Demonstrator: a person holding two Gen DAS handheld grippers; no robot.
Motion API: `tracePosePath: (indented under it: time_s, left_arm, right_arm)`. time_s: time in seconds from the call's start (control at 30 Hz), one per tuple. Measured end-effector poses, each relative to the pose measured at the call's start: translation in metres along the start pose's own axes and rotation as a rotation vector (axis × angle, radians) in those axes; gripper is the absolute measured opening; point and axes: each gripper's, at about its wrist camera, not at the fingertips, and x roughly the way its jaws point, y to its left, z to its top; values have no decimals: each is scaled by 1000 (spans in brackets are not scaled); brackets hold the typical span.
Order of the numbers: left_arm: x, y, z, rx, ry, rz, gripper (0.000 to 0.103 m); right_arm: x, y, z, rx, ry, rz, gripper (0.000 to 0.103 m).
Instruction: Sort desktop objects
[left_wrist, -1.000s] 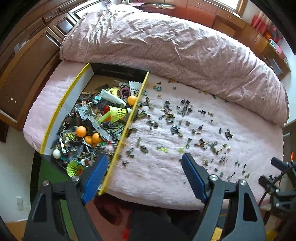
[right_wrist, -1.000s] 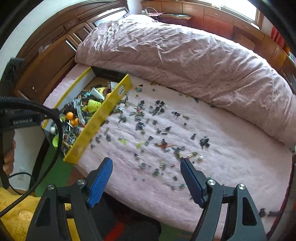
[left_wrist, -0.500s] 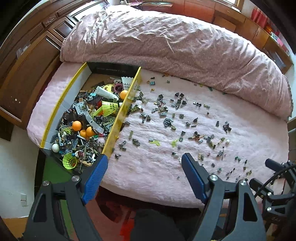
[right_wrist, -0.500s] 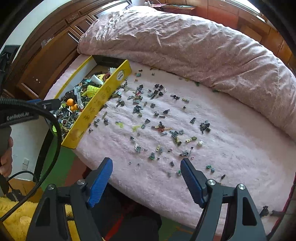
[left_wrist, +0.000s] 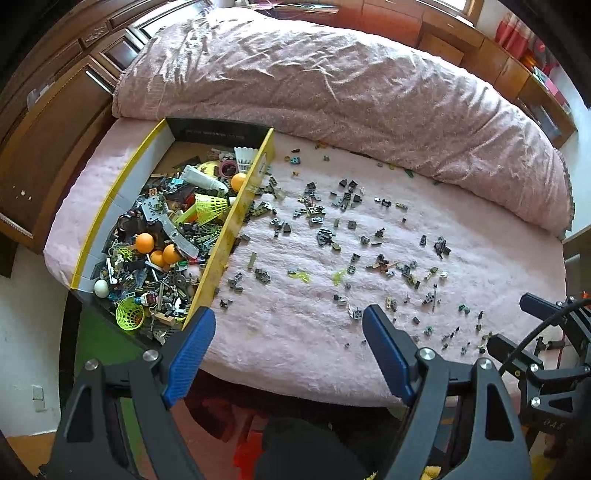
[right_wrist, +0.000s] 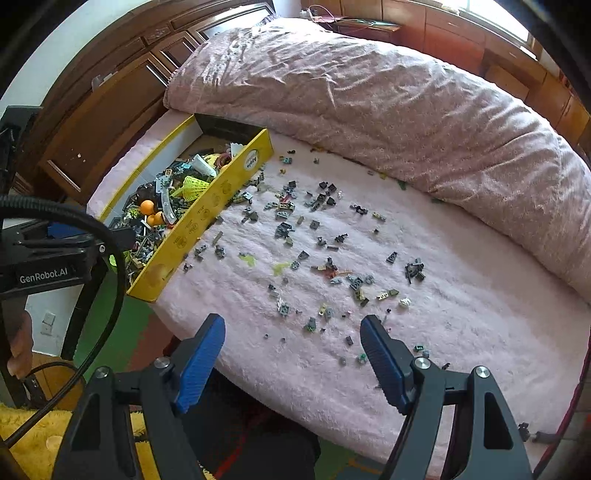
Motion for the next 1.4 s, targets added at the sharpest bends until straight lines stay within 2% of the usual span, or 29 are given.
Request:
tracePosePath:
  time_s: [0.3,1.4]
  left_arm:
    - [6,12,-6,-47,32,-13,83]
    - [4,14,-13,-39,34,-11,83]
  right_arm:
    - [3,4,0,7,13,2,78]
    - [3,16,-1,5,13,3,78]
